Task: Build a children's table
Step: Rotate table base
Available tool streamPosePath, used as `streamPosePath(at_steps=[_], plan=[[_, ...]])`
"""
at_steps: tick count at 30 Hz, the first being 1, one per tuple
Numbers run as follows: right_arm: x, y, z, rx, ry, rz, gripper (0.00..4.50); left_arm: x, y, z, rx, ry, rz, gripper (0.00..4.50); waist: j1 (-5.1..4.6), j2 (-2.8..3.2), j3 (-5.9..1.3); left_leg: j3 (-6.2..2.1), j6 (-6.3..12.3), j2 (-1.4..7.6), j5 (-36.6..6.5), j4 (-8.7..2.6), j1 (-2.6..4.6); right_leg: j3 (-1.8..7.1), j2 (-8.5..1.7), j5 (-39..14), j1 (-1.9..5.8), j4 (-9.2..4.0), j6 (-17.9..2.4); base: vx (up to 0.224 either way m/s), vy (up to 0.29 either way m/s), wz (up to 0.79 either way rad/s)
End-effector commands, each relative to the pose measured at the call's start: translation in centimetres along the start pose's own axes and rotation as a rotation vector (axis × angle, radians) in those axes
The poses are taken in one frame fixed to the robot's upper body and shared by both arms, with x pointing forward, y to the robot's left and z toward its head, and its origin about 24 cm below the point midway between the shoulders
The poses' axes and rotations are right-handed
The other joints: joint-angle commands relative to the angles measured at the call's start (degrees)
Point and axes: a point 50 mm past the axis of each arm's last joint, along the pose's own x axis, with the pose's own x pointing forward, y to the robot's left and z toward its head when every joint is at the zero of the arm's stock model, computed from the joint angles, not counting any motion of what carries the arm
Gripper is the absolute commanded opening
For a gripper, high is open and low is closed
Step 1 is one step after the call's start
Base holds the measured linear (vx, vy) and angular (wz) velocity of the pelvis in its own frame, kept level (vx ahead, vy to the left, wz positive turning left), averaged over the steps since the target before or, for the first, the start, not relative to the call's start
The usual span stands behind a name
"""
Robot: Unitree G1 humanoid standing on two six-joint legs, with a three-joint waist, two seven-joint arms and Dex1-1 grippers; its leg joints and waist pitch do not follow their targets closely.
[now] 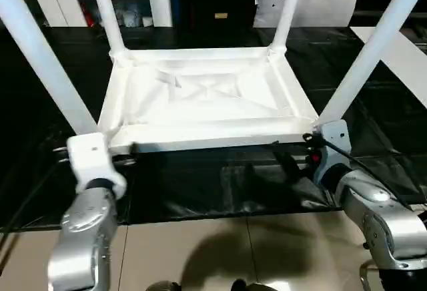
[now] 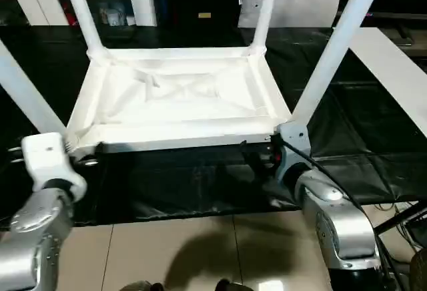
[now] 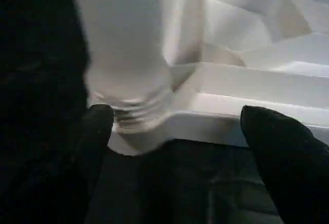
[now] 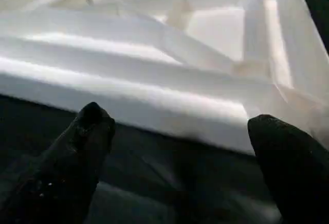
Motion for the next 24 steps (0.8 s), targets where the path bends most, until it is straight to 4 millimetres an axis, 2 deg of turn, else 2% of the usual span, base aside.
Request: streamPosePath(at_steps=[1, 3, 4, 6, 10, 12, 13, 14, 15, 16, 17, 20, 21, 23, 24], plan=[[-0.1, 0.2, 0.5, 0.005, -0.011, 0.055, 4.5, -0.5, -0.4, 0.7, 0.048, -0.045, -0.009, 4.39, 0.31, 0.04, -3.03, -3.76, 4.18, 6.6, -8.3, -4.33, 0.91, 5.26, -7.32, -17.1, 2.28, -3.83, -4.2, 0.0, 0.0, 0.0], [-0.3, 0.9, 0.5, -0.02, 0.003, 0.141, 4.5, -0.7, -0.1, 0.8, 0.072, -0.035, 0.034, 4.39, 0.7, 0.08, -3.04, -3.64, 4.17, 6.66, -8.1, -4.28, 1.0, 5.4, -7.43, -16.2, 2.29, -3.78, -4.5, 0.0, 0.0, 0.0], [-0.2, 1.1, 0.5, -0.052, -0.007, 0.155, 4.5, -0.7, 0.1, 0.9, 0.067, -0.035, 0.055, 4.39, 0.84, 0.06, -3.08, -3.58, 4.2, 6.59, -7.8, -4.2, 0.74, 5.38, -7.54, -15.8, 2.55, -3.6, -4.8, 0.0, 0.0, 0.0], [-0.2, 1.1, 0.5, -0.07, -0.019, 0.158, 4.5, -0.8, 0.3, 1.0, 0.066, -0.045, 0.07, 4.39, 1.05, -0.26, -3.16, -3.56, 4.36, 6.49, -7.2, -4.15, 0.69, 5.37, -7.62, -16.2, 2.63, -3.68, -5.1, 0.0, 0.0, 0.0], [0.1, 1.0, 0.4, -0.072, -0.026, 0.151, 4.5, 0.2, 1.4, 1.9, 0.097, -0.083, 0.101, 4.39, 1.3, -0.26, -3.32, -3.57, 4.21, 6.27, -7.7, -4.11, 0.88, 5.25, -7.48, -17.8, 2.53, -3.86, -4.5, 0.0, 0.0, 0.0], [0.0, 1.1, 0.4, -0.064, -0.025, 0.186, 4.5, 0.9, 1.9, 2.1, 0.117, -0.084, 0.103, 4.39, 1.37, -0.04, -3.4, -3.64, 4.07, 6.32, -7.7, -4.12, 0.92, 5.2, -7.41, -17.3, 2.48, -3.75, -4.3, 0.0, 0.0, 0.0], [-0.1, 1.2, 0.4, -0.051, -0.024, 0.218, 4.5, 1.4, 2.3, 2.4, 0.12, -0.084, 0.116, 4.39, 1.54, 0.37, -3.54, -3.66, 4.12, 6.21, -7.6, -4.02, 1.08, 5.17, -7.26, -16.7, 2.4, -3.69, -4.1, 0.0, 0.0, 0.0], [-0.1, 1.3, 0.4, -0.046, -0.024, 0.229, 4.5, 1.5, 2.4, 2.4, 0.119, -0.084, 0.121, 4.39, 1.58, 0.23, -3.6, -3.76, 4.15, 6.38, -7.4, -4.07, 1.08, 5.19, -7.27, -15.6, 2.46, -3.52, -4.1, 0.0, 0.0, 0.0], [-0.2, 1.3, 0.5, -0.02, -0.026, 0.237, 4.5, 1.8, 2.7, 2.6, 0.116, -0.083, 0.131, 4.39, 1.73, 0.59, -3.76, -3.88, 4.02, 6.5, -7.1, -4.03, 1.13, 5.22, -7.43, -14.7, 2.55, -3.35, -4.4, 0.0, 0.0, 0.0], [-0.5, 1.3, 0.4, -0.02, -0.004, 0.267, 4.5, 2.5, 3.1, 3.0, 0.119, -0.083, 0.124, 4.39, 1.7, 0.62, -3.79, -3.91, 4.0, 6.61, -6.7, -4.0, 1.03, 5.26, -7.33, -13.1, 2.54, -3.13, -5.1, 0.0, 0.0, 0.0], [-0.6, 1.3, 0.3, -0.024, 0.004, 0.274, 4.5, 2.7, 3.2, 3.1, 0.12, -0.084, 0.12, 4.39, 1.89, 0.59, -3.98, -3.85, 4.01, 6.47, -6.5, -3.88, 1.19, 5.32, -7.42, -12.3, 2.53, -2.95, -5.4, 0.0, 0.0, 0.0], [-0.7, 1.2, 0.0, -0.045, 0.018, 0.269, 4.5, 3.5, 3.0, 3.5, 0.126, -0.086, 0.06, 4.39, 1.91, 0.32, -3.86, -3.66, 3.86, 6.37, -6.4, -3.88, 0.92, 5.41, -7.75, -12.5, 2.64, -2.99, -6.4, 0.0, 0.0, 0.0], [-0.6, 1.0, -0.1, -0.044, 0.026, 0.243, 4.5, 4.1, 2.9, 3.6, 0.147, -0.082, 0.019, 4.39, 1.89, 0.22, -3.76, -3.59, 3.85, 6.25, -6.6, -3.88, 0.94, 5.41, -7.68, -13.1, 2.53, -3.06, -6.3, 0.0, 0.0, 0.0], [-0.4, 0.7, -0.4, -0.067, 0.044, 0.207, 4.5, 5.2, 3.1, 3.9, 0.18, -0.072, -0.031, 4.39, 1.83, 0.41, -3.67, -3.68, 3.42, 6.11, -7.7, -4.01, 1.24, 5.33, -7.49, -15.8, 2.25, -3.3, -5.4, 0.0, 0.0, 0.0], [-0.3, 0.7, -0.5, -0.081, 0.054, 0.197, 4.5, 5.5, 3.2, 3.9, 0.179, -0.066, -0.051, 4.39, 1.69, 0.02, -3.63, -3.67, 3.21, 6.15, -8.1, -4.04, 1.26, 5.34, -7.49, -16.3, 2.25, -3.33, -5.2, 0.0, 0.0, 0.0]])
